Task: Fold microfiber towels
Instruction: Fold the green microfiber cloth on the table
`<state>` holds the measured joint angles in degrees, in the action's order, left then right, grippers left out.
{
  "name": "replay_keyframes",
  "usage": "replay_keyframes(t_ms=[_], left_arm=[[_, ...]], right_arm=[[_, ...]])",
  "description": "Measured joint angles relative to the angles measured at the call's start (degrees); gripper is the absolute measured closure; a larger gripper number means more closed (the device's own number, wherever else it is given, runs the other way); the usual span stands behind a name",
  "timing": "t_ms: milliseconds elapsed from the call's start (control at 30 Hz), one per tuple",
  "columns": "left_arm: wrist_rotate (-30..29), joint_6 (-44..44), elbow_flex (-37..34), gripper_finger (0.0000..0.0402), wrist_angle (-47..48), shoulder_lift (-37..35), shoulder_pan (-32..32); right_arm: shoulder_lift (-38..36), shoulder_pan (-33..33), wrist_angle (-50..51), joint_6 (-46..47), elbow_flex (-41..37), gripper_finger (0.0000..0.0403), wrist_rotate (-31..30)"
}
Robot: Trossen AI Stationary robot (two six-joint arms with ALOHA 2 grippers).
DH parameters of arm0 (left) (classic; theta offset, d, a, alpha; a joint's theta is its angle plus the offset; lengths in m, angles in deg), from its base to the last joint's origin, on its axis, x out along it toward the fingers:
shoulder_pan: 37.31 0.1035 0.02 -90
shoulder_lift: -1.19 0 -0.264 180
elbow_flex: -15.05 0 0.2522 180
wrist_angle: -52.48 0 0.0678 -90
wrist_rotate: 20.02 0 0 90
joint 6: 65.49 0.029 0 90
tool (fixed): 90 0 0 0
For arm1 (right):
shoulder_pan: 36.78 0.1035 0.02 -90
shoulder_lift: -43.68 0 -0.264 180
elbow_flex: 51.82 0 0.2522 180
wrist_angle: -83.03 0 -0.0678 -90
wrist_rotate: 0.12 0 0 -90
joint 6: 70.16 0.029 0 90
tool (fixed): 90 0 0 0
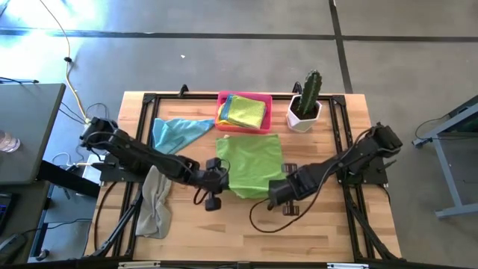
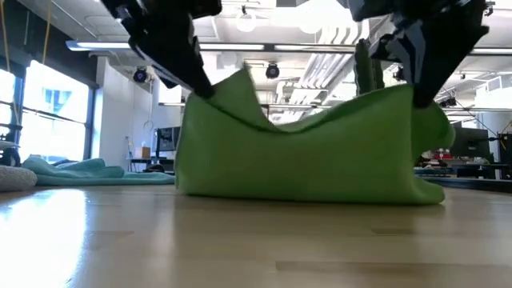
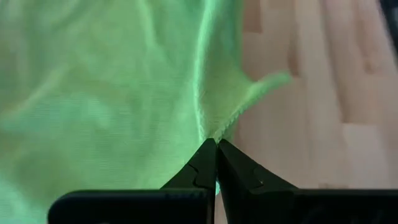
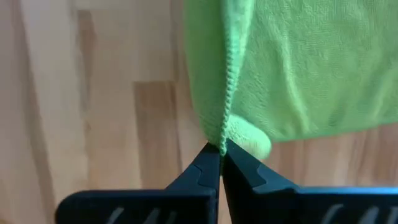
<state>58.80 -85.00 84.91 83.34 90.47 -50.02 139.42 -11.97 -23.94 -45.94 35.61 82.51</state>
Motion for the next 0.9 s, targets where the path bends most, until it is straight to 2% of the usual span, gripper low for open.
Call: replay_keyframes(t_ms=[100, 267, 467, 700, 900], left_arm=[[0.0, -1.5, 0.0, 0.0401, -1.9, 1.7, -1.7], [0.2, -4.0, 0.0, 0.0401, -5.5, 4.6, -3.8], [0.8, -6.8, -0.1, 0.0401, -4.9, 6.0, -6.2], [7.1, -9.0, 0.0, 0.0401, -8.2, 5.9, -8.6], [3.9, -10.4, 0.0, 0.0401, -8.3, 5.9, -9.5]], right_arm=[[0.0, 1.5, -3.5, 3.8, 0.0, 0.0403, -1.5], [0.0, 3.9, -7.9, 4.5, 0.1, 0.0403, -0.9], [0.0, 6.1, -13.5, 8.3, 0.1, 0.0403, -0.9], [2.3, 7.8, -17.7, 7.4, 0.1, 0.0403, 0.6], [3.4, 7.8, -17.3, 5.0, 0.0, 0.0403, -0.9]])
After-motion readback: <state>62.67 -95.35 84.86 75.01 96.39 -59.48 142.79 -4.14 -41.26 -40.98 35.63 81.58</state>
